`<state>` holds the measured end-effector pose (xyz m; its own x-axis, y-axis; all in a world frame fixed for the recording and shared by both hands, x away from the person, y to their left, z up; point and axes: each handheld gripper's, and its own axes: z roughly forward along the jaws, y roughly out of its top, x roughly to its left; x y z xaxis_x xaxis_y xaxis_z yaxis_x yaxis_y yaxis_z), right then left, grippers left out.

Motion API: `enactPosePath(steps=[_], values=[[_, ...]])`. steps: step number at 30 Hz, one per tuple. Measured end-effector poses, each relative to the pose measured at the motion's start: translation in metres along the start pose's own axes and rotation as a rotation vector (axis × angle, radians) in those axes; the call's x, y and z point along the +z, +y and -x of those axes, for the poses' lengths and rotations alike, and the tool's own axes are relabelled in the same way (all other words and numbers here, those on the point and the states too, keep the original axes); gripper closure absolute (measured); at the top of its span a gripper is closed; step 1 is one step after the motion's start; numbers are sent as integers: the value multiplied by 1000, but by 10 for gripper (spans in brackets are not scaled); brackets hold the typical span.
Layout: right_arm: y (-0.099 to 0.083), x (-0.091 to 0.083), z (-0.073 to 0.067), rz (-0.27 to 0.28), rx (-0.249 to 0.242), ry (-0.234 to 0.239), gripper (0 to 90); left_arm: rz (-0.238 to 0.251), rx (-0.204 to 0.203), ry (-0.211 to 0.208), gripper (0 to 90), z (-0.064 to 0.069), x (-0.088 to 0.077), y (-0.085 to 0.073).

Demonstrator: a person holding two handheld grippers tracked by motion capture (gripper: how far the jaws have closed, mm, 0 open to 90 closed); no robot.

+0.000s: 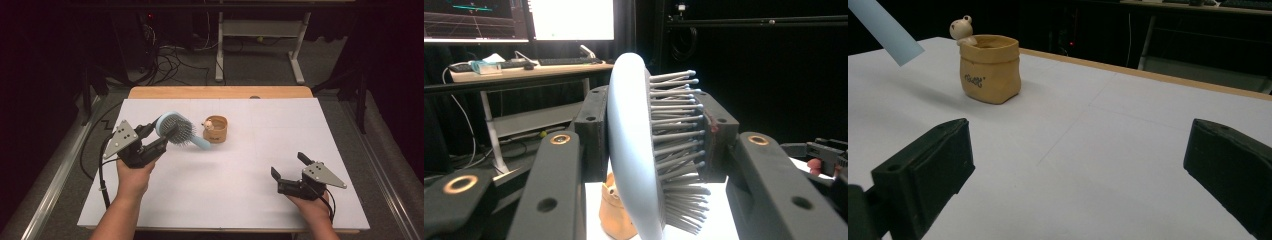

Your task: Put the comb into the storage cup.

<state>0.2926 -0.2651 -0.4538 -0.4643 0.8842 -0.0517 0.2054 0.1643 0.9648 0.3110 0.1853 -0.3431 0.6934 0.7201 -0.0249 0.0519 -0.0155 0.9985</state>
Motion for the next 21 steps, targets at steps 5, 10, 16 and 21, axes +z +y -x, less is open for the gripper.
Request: enactPosePath(steps=[5,10,16,21], values=[[2,1,0,6,2,1,4,3,4,0,575,2,3,4],[1,0,1,6,5,2,4,9,10,-5,575,3,7,10],[2,0,0,8,2,2,4,15,20,-19,575,5,16,19],[1,0,1,8,4,2,4,23,29,-22,575,6,23,27]])
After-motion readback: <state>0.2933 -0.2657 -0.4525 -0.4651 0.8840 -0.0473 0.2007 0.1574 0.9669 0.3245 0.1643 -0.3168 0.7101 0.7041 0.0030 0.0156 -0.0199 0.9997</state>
